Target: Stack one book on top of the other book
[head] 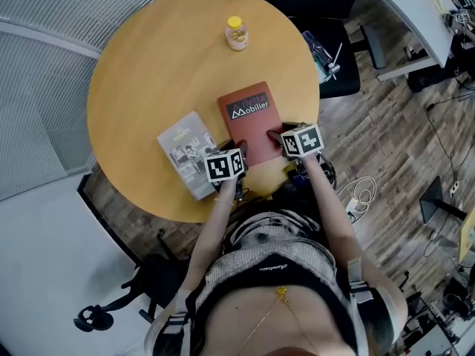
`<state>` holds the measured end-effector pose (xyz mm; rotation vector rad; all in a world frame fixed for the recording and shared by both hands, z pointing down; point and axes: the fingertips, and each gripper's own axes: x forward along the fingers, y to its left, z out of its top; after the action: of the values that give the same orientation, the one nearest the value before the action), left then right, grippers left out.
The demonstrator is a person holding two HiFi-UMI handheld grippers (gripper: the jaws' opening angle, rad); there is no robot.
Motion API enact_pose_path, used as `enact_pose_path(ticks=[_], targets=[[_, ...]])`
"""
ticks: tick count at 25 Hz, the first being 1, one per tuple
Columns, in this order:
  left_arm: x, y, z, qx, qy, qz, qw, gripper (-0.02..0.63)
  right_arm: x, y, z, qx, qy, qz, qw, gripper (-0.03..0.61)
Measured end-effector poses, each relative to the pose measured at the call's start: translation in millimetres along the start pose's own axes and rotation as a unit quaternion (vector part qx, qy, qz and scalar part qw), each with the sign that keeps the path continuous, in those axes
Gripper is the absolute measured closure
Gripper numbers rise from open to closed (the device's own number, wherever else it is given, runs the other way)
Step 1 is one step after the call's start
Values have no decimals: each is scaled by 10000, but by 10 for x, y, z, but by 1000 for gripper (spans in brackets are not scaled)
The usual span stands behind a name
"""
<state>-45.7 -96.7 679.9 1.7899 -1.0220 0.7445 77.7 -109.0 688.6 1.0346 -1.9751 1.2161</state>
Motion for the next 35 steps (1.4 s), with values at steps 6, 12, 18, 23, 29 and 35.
enact_pose_path(ticks=[6, 12, 18, 23, 29, 35], targets=[[15, 4, -10, 72, 5, 59, 10000, 440, 25, -1, -6, -29, 191, 173, 9997, 370], [36, 4, -13, 139, -1, 134, 9998, 439, 44, -20, -13, -23, 271, 189, 9995, 368], [42, 5, -10, 122, 35, 128, 9998, 439, 45, -23, -9, -31, 259, 219, 9994, 368], [33, -6, -16, 106, 47, 121, 9999, 439, 41, -17, -7, -31, 244, 196, 9995, 368], [27, -8, -12, 153, 16, 170, 9997, 439, 36, -15, -7, -30, 239, 196, 9995, 368], [36, -11, -15, 161, 6, 179, 9997, 439, 44, -23, -4, 1, 213, 227, 9995, 368]])
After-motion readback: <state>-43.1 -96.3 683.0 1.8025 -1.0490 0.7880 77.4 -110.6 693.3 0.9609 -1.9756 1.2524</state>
